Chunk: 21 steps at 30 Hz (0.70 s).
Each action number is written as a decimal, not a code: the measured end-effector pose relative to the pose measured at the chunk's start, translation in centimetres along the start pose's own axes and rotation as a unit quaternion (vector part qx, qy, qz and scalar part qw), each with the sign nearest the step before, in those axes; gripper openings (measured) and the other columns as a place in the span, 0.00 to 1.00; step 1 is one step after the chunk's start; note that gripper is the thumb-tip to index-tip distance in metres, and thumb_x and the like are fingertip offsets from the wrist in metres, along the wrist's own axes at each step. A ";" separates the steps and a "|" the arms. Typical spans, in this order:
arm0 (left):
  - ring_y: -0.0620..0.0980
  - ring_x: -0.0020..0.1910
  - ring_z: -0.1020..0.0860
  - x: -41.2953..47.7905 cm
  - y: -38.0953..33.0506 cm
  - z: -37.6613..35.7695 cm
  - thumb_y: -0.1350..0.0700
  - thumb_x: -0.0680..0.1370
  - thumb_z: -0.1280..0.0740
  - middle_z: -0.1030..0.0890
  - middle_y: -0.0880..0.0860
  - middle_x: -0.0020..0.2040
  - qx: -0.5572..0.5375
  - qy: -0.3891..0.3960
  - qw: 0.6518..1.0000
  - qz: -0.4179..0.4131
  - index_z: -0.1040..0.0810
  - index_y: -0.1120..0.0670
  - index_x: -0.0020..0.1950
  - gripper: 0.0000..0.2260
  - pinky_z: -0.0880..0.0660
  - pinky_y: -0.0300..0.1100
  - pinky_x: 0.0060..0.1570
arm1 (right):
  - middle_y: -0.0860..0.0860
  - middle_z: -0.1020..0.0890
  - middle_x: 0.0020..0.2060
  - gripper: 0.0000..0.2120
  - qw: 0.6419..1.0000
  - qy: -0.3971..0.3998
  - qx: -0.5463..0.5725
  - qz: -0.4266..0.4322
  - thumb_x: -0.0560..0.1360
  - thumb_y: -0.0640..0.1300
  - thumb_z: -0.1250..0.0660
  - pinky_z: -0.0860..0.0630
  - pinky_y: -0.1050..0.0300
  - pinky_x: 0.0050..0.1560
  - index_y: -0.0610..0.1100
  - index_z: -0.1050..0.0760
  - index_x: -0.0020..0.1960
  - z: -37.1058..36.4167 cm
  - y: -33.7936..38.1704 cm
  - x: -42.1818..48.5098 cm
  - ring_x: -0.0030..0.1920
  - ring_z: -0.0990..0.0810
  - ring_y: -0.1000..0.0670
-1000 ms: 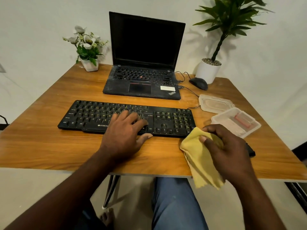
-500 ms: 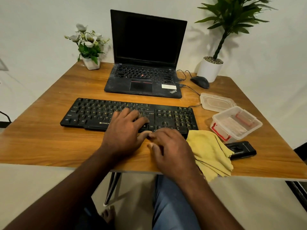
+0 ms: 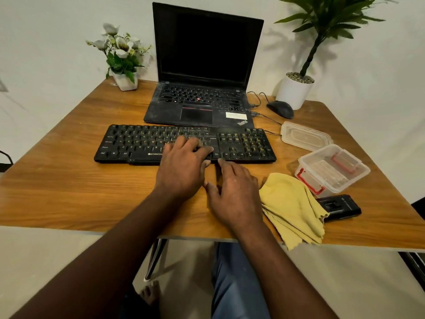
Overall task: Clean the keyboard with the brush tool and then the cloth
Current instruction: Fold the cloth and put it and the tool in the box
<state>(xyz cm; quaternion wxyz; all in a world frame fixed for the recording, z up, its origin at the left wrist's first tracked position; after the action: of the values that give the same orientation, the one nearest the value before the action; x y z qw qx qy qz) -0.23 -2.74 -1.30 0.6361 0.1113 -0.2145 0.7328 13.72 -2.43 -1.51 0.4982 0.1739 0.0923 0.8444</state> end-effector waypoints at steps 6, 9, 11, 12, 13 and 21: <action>0.51 0.65 0.31 1.0 0.3 -0.4 0.47 0.82 0.35 0.24 0.47 0.64 0.007 -0.010 1.000 0.025 0.24 0.44 0.72 0.17 0.33 0.52 0.63 | 0.51 0.34 0.78 0.32 1.000 0.023 -0.016 0.008 0.83 0.63 0.42 0.41 0.45 0.76 0.50 0.41 0.81 -0.5 -0.1 0.5 0.80 0.41 0.48; 0.51 0.65 0.31 1.0 0.3 -0.3 0.46 0.82 0.35 0.24 0.47 0.65 0.005 -0.013 0.999 0.030 0.25 0.44 0.72 0.18 0.33 0.52 0.63 | 0.51 0.34 0.79 0.32 1.000 0.023 -0.015 0.008 0.82 0.63 0.42 0.41 0.44 0.76 0.50 0.42 0.82 -0.6 -0.2 0.6 0.80 0.41 0.48; 0.52 0.64 0.31 0.9 0.2 -0.3 0.46 0.82 0.35 0.24 0.47 0.64 0.008 -0.015 1.000 0.027 0.24 0.44 0.72 0.18 0.32 0.52 0.62 | 0.51 0.34 0.79 0.32 1.000 0.023 -0.016 0.010 0.83 0.63 0.42 0.41 0.44 0.76 0.50 0.42 0.81 -0.5 -0.2 0.6 0.80 0.41 0.48; 0.52 0.64 0.31 0.9 0.2 -0.3 0.46 0.82 0.35 0.24 0.47 0.63 0.008 -0.017 1.000 0.023 0.23 0.45 0.71 0.17 0.32 0.53 0.61 | 0.51 0.34 0.79 0.32 1.000 0.023 -0.014 0.010 0.83 0.63 0.42 0.42 0.44 0.77 0.50 0.41 0.81 -0.5 -0.1 0.6 0.80 0.41 0.48; 0.52 0.63 0.30 0.8 0.2 -0.3 0.46 0.82 0.34 0.23 0.47 0.63 0.007 -0.020 1.000 0.019 0.23 0.45 0.71 0.17 0.31 0.53 0.61 | 0.51 0.34 0.79 0.32 1.000 0.023 -0.012 0.011 0.83 0.62 0.42 0.42 0.45 0.77 0.50 0.41 0.81 -0.5 -0.1 0.5 0.80 0.41 0.48; 0.54 0.57 0.28 -0.4 -1.5 0.8 0.49 0.82 0.34 0.21 0.50 0.57 0.028 -0.079 0.995 -0.061 0.20 0.49 0.66 0.14 0.32 0.53 0.54 | 0.51 0.19 0.62 0.16 0.977 -0.146 0.146 0.046 0.78 0.45 0.31 0.27 0.53 0.67 0.47 0.21 0.65 1.9 -0.7 -1.5 0.64 0.25 0.52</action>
<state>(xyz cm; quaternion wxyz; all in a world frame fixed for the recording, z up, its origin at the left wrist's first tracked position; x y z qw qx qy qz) 1.27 -3.27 -0.50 0.6570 0.2000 -0.2362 0.6874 15.64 -3.43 -0.32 0.4365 0.3704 0.1321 0.8092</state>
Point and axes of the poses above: each hand's wrist, its own x-axis towards the middle knuckle, its own z-axis out of the back of the hand, y = z × x, the point moved 6 cm from there along x, towards the middle knuckle
